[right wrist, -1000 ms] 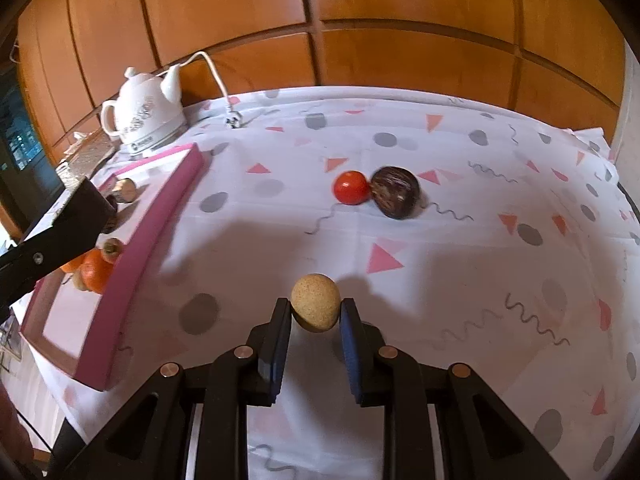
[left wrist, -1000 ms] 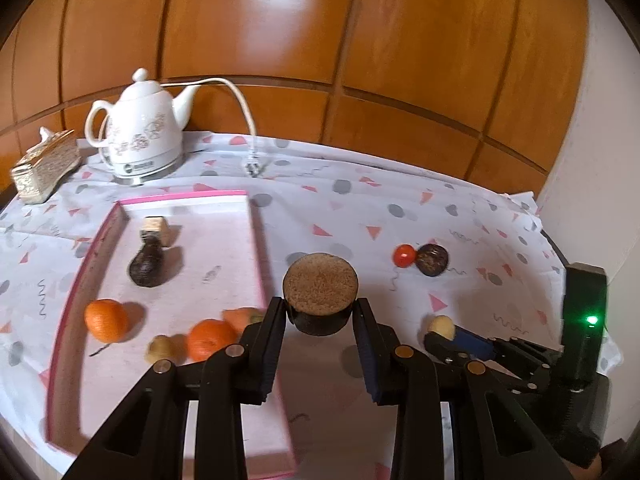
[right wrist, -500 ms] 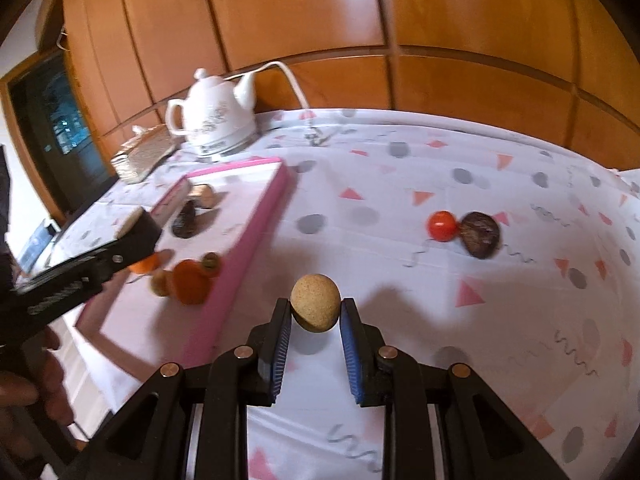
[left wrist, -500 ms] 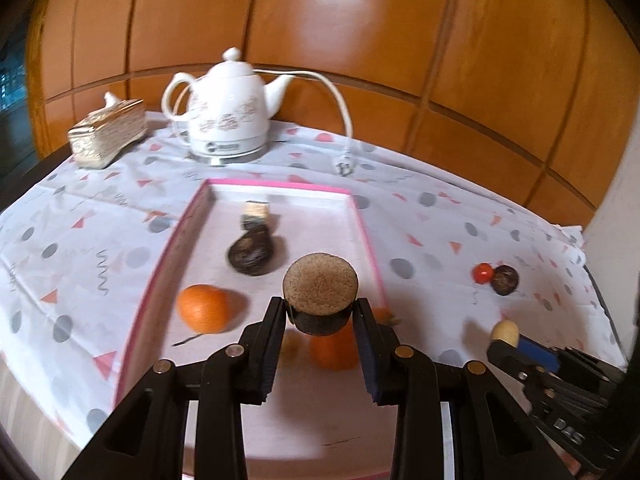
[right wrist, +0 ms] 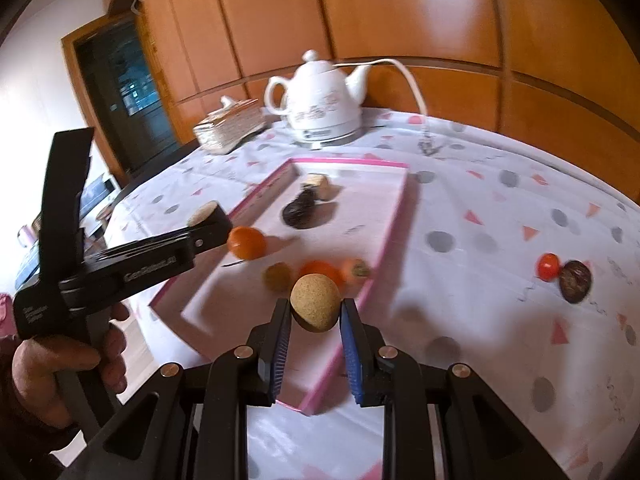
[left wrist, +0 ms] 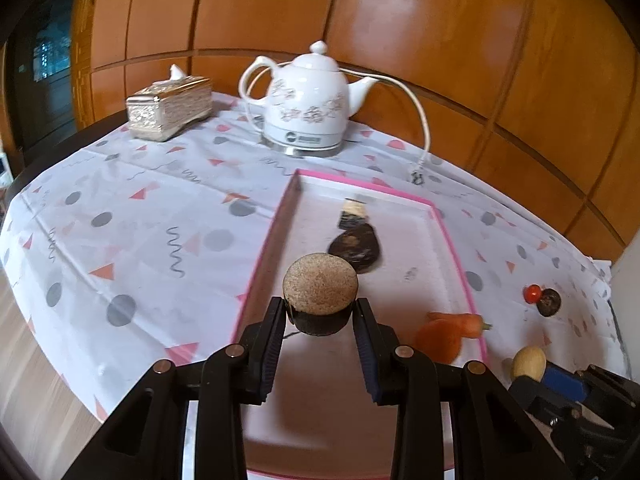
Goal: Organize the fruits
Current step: 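Open the left tool to drop the slice into the tray while the right tool drops the potato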
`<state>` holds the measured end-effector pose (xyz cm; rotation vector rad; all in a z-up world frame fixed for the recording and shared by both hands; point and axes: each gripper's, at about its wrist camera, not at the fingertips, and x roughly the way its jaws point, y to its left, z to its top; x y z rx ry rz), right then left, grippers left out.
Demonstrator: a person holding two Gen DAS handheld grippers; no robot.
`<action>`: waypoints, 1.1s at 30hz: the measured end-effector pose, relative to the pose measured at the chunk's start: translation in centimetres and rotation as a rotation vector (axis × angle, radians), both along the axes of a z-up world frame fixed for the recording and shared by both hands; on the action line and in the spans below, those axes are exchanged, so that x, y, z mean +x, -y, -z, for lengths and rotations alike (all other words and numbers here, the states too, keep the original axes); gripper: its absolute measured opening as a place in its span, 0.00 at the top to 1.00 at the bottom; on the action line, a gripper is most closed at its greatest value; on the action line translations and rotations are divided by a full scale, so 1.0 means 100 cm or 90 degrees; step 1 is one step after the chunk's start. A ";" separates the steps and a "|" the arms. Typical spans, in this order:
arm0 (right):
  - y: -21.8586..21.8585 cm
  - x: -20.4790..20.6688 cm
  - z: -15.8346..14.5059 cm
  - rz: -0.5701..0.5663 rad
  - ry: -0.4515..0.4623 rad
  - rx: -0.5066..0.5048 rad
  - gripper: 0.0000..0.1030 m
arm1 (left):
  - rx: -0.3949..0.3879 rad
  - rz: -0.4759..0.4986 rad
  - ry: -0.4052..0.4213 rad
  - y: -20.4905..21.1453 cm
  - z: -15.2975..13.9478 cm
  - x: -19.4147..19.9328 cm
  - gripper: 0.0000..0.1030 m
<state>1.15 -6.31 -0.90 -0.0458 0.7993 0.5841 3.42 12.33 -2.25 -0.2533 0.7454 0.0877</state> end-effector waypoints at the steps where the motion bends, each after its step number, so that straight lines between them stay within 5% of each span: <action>1: -0.003 0.000 0.001 -0.005 -0.002 -0.001 0.76 | -0.001 -0.004 -0.002 -0.002 0.001 0.000 0.66; 33: -0.020 0.005 0.021 -0.005 -0.049 -0.010 0.73 | 0.009 0.044 -0.026 0.020 0.009 -0.004 0.58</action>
